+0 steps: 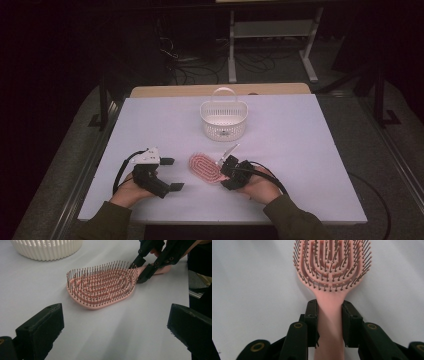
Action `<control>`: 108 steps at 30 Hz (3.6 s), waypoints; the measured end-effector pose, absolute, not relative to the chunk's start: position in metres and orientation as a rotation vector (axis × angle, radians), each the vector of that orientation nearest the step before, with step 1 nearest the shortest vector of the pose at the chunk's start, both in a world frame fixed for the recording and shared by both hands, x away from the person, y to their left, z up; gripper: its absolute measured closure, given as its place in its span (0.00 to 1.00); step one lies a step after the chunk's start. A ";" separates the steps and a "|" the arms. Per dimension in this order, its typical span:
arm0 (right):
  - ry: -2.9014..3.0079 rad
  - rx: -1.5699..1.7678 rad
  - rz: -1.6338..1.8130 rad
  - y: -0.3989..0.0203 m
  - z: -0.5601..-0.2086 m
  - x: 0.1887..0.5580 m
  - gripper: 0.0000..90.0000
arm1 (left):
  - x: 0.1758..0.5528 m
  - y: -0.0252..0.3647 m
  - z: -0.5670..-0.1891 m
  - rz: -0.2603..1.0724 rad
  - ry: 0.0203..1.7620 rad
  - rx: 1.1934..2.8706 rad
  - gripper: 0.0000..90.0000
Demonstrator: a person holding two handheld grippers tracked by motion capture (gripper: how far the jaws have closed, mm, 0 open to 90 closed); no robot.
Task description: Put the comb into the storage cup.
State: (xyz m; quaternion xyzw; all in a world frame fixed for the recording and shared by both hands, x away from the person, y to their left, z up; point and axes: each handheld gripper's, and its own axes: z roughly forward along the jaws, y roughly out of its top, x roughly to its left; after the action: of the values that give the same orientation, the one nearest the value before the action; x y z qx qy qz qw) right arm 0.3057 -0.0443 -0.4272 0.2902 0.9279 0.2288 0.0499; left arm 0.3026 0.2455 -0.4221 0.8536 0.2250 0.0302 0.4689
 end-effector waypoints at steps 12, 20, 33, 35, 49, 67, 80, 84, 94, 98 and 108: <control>2.827 0.866 0.746 -0.051 -0.424 0.308 0.77 | 0.303 0.246 -0.422 0.075 0.551 2.094 0.01; 2.820 0.884 0.792 -0.057 -0.420 0.311 0.77 | 0.303 0.246 -0.422 0.077 0.553 2.092 0.01; 2.786 0.829 0.924 -0.067 -0.411 0.312 0.77 | 0.303 0.247 -0.422 0.080 0.555 2.093 0.01; 2.780 0.828 0.934 -0.069 -0.410 0.312 0.77 | 0.303 0.247 -0.422 0.080 0.555 2.093 0.01; 2.757 0.844 1.035 -0.089 -0.401 0.316 0.77 | 0.304 0.248 -0.423 0.083 0.563 2.088 0.01; 2.701 0.835 1.161 -0.106 -0.388 0.320 0.77 | 0.310 0.249 -0.418 0.061 0.592 2.032 0.01; 2.649 0.829 1.226 -0.121 -0.381 0.323 0.77 | 0.327 0.229 -0.401 0.059 0.586 2.023 0.01; 2.626 0.824 1.235 -0.124 -0.378 0.325 0.77 | 0.331 0.223 -0.396 0.055 0.567 2.004 0.01; 2.595 0.805 1.250 -0.124 -0.372 0.327 0.77 | 0.340 0.215 -0.389 0.041 0.545 1.989 0.01; 2.585 0.811 1.252 -0.124 -0.370 0.328 0.77 | 0.344 0.214 -0.385 0.038 0.539 1.986 0.01; 2.564 0.823 1.248 -0.122 -0.367 0.335 0.77 | 0.354 0.200 -0.378 0.035 0.503 2.012 0.01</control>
State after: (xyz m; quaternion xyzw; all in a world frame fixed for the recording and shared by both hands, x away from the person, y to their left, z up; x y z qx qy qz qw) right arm 0.3351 -0.1219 -0.3667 0.2761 0.8606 0.4190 0.0869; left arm 0.3537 0.2001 -0.3785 0.8352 0.2089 0.0147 0.5085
